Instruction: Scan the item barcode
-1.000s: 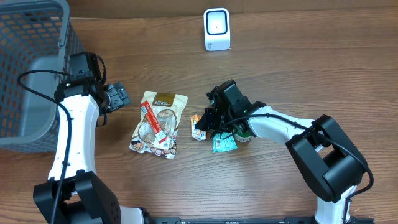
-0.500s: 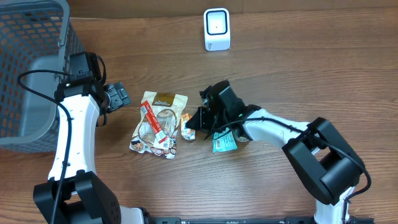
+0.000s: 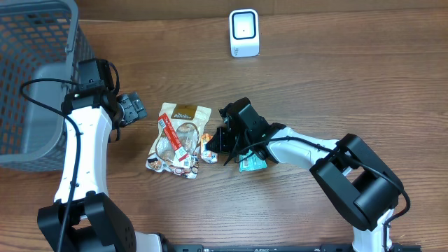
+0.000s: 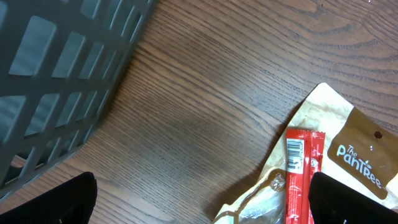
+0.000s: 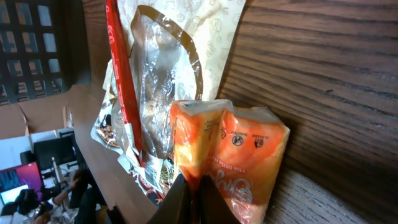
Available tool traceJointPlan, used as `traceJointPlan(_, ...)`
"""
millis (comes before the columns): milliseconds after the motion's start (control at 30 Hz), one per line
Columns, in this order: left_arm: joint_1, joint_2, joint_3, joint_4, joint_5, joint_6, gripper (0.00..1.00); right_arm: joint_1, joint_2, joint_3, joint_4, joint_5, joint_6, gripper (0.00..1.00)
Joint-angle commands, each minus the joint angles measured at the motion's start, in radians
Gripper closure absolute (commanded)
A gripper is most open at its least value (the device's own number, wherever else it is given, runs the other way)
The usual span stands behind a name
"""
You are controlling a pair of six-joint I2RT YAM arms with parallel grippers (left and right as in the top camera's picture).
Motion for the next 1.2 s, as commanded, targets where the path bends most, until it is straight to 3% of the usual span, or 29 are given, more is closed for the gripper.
traceJointPlan(0,-0.002,-0.008,0.006,-0.002,-0.013,0.011,0.0,-0.003,0.006,-0.005,0.003,-0.016,-0.021,0.93)
traceJointPlan(533,-0.002,-0.008,0.006,-0.002,-0.013,0.011,0.0,-0.054,-0.06,-0.005,-0.126,-0.023,-0.074,0.97)
traceJointPlan(767,-0.002,-0.008,0.006,-0.002,-0.013,0.011,0.0,-0.06,-0.06,-0.005,0.047,-0.264,-0.031,0.96)
traceJointPlan(967,-0.002,-0.008,0.006,-0.002,-0.013,0.011,0.0,-0.055,-0.06,-0.006,0.013,-0.174,0.092,0.96)
traceJointPlan(1167,-0.002,-0.008,0.006,-0.002,-0.013,0.011,0.0,-0.055,-0.058,-0.029,0.014,-0.097,0.087,0.97)
